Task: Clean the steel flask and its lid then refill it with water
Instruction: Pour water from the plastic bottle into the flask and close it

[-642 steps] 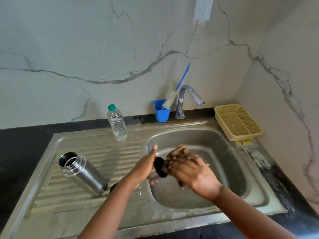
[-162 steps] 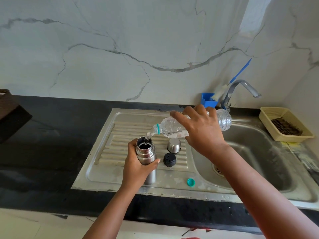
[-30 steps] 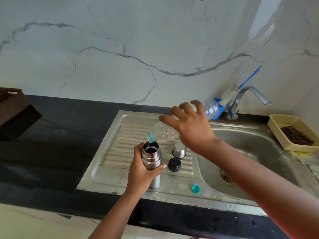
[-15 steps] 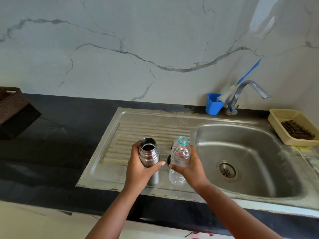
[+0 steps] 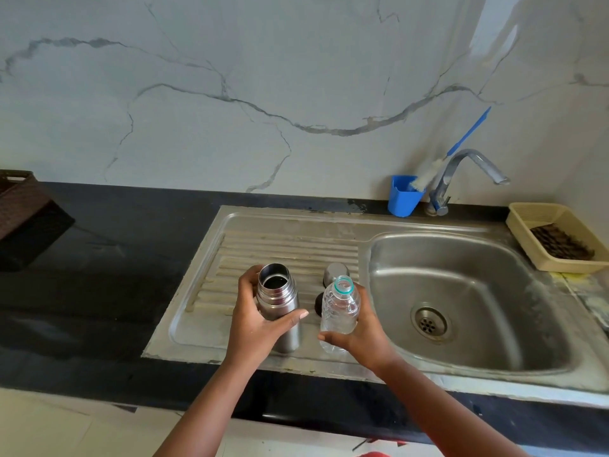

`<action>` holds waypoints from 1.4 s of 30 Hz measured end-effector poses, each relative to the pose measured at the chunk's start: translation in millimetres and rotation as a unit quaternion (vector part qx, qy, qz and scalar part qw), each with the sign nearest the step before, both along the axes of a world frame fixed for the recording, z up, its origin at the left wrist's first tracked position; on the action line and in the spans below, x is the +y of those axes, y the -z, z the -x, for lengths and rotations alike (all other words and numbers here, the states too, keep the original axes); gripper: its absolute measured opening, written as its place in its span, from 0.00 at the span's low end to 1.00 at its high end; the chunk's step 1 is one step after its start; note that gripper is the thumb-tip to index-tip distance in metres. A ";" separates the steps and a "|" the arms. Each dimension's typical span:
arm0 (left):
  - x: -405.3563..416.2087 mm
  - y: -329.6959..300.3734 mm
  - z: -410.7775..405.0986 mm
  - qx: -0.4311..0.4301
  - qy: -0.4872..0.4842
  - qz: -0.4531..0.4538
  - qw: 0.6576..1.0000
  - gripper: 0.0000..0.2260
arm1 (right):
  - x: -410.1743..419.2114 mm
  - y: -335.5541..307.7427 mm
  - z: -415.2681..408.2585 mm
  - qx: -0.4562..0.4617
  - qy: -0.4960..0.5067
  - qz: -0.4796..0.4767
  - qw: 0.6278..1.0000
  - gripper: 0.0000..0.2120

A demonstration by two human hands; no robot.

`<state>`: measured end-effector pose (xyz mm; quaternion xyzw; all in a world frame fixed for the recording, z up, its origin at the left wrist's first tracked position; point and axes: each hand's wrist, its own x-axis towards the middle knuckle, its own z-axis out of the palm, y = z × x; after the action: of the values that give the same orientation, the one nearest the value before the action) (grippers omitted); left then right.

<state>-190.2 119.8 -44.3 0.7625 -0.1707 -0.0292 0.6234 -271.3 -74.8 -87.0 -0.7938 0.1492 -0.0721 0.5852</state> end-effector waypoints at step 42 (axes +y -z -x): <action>-82.8 31.5 51.7 -0.118 0.013 -0.065 0.991 0.42 | -43.0 6.1 21.8 0.101 0.044 0.291 0.950 0.16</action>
<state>-242.0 37.0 -75.8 0.7974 -0.2506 0.0417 0.5474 -293.1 -117.8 -93.1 -0.9255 0.2146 -0.0578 0.3067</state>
